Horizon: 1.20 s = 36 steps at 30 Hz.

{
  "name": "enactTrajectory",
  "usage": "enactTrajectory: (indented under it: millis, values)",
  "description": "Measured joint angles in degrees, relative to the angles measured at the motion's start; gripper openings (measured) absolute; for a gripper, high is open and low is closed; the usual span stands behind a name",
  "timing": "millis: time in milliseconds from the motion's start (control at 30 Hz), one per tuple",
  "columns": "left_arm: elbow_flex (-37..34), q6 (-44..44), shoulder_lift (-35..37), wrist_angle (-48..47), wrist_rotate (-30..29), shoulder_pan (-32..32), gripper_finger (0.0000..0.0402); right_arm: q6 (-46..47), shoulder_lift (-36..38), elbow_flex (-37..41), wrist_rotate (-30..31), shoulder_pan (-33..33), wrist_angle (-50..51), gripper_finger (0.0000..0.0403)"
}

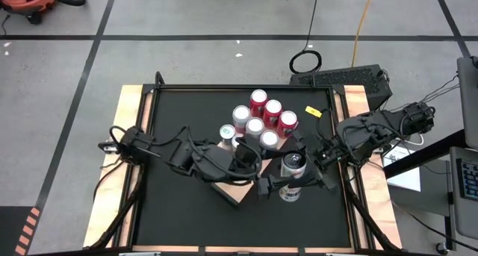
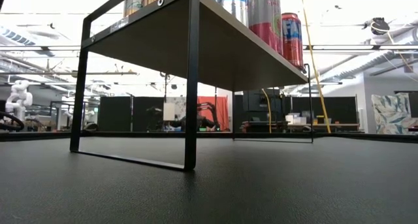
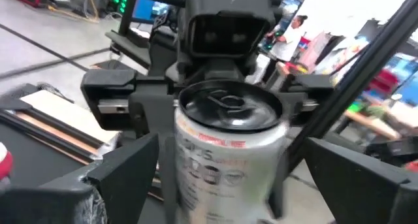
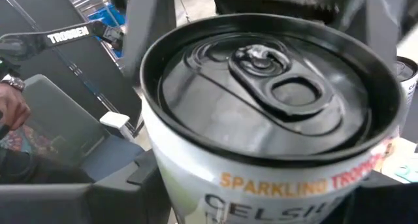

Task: Place canned beverage on shelf
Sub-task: Put the white-yellow soda can on the shelf aligned with the white-yellow soda can

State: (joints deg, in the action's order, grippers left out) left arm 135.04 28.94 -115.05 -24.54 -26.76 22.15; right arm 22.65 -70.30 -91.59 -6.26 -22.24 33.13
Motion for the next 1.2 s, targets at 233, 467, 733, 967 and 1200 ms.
enactTrajectory:
  millis: [233, 467, 733, 967, 1200]
  values:
    - [-0.04, -2.6, -2.69, 5.85, -0.72, -0.39, 0.0386, -1.09, 0.0, 0.0, 0.0, 0.0, 0.22, 0.0237]
    - [-0.04, -3.87, -3.84, 8.55, -3.85, -0.27, 0.0386, -1.18, 0.0, -0.02, 0.06, 0.0, 0.53, 0.0237]
    - [-0.04, -8.07, -3.93, 10.98, -7.15, -0.28, 0.0373, -1.33, 0.0, -0.04, 0.37, 0.02, -0.16, 0.0237]
    - [-0.04, -8.45, -3.95, 11.18, -7.17, -0.33, 0.031, -1.02, 0.0, -0.04, 1.91, 0.02, 0.07, 0.0237]
    - [-0.04, -8.93, -3.95, 10.99, -7.03, -0.37, 0.0258, -0.8, 0.0, -0.04, 4.76, 0.0, 0.16, 0.0237]
